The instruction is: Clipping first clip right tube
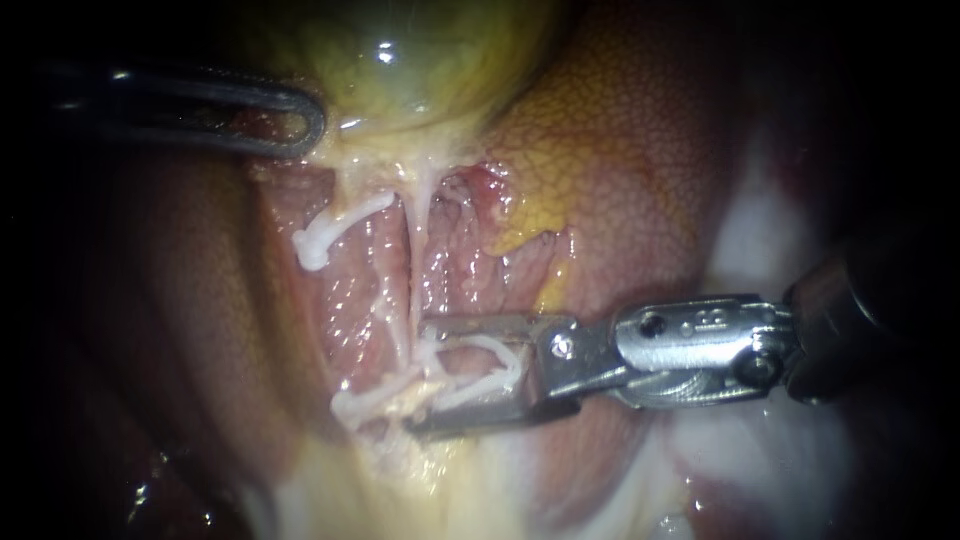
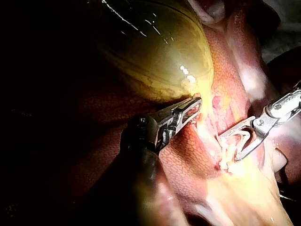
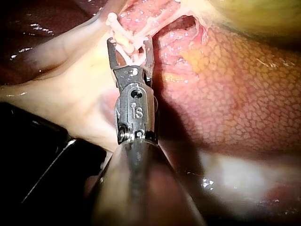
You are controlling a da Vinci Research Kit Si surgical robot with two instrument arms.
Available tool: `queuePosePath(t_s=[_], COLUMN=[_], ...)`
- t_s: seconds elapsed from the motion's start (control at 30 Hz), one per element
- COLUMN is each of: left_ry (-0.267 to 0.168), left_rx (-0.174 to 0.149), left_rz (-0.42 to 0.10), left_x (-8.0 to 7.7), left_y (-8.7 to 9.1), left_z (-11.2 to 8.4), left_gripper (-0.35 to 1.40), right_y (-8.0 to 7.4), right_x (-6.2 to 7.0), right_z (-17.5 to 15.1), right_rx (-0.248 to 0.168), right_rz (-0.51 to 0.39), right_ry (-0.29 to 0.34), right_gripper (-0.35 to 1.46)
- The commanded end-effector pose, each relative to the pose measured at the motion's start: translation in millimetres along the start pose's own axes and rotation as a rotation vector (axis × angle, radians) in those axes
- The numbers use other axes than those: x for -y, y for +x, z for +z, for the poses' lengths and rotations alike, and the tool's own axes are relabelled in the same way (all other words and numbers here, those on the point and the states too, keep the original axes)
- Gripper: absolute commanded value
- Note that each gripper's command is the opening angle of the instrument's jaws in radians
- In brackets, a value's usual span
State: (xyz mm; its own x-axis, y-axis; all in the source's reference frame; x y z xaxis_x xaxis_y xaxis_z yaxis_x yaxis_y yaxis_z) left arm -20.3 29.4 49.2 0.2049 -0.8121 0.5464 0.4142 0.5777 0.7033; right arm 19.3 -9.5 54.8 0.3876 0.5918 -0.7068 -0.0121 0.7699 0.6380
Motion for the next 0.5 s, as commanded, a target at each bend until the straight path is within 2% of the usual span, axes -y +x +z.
queuePosePath(t_s=[0.03, 0.3, 0.5], left_ry=[0.0, -0.003, -0.001], left_rx=[0.0, 0.001, 0.0], left_rz=[0.0, 0.0, 0.0], left_x=[0.0, 0.0, -0.1], left_y=[0.0, 0.0, -0.1], left_z=[0.0, 0.0, -0.2], left_gripper=[-0.35, -0.35, -0.35], right_y=[0.1, 1.7, 2.6], right_x=[0.2, 1.2, 1.1], right_z=[0.0, -1.6, -4.3], right_rx=[0.0, -0.001, -0.002], right_rz=[0.0, 0.008, 0.015], right_ry=[0.001, 0.011, 0.008], right_gripper=[0.47, 0.47, 0.47])
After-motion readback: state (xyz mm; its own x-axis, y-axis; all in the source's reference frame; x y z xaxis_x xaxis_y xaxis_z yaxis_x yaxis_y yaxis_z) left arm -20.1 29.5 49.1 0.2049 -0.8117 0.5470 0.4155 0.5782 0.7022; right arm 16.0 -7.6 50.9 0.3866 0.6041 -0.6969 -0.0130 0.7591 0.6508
